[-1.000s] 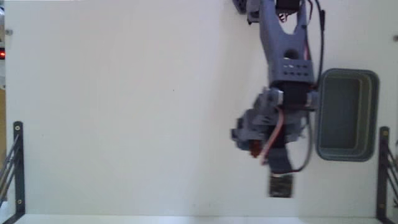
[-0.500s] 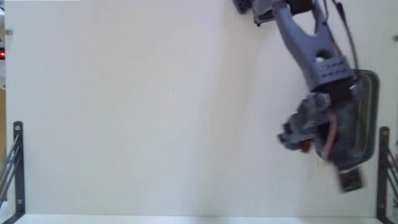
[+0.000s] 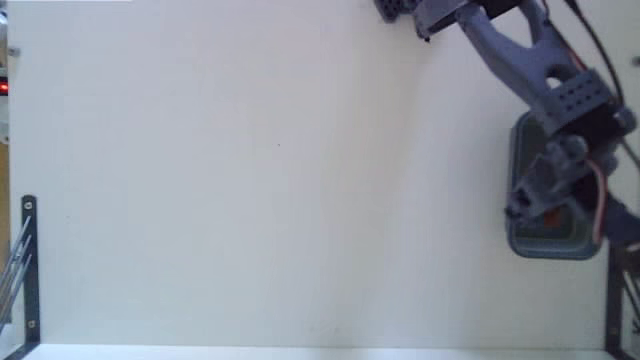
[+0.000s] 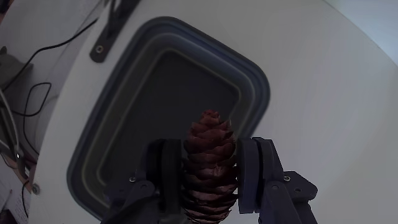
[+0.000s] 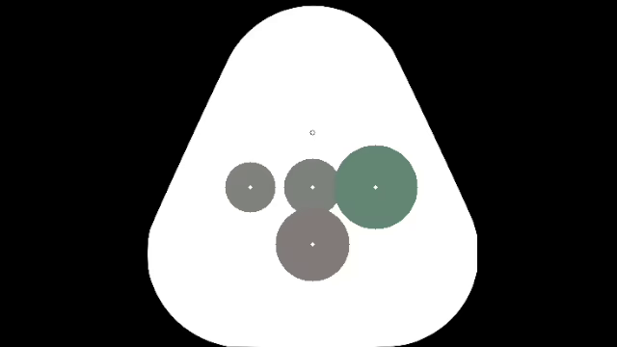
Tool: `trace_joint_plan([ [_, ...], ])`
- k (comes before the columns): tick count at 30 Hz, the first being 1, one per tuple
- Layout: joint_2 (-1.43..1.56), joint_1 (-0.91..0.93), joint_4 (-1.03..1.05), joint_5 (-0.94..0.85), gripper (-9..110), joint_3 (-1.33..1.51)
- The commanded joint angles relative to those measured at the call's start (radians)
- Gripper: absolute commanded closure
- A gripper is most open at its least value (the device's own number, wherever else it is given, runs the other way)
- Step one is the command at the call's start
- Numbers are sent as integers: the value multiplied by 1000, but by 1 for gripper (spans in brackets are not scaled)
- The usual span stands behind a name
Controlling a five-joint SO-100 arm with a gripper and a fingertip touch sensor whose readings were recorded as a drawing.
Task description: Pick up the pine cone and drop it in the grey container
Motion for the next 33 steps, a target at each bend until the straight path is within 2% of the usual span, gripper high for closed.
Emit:
trace_joint_plan([
  [1,25,-49,-16,5,57,-41],
  [33,22,-85,-18,5,57,-42],
])
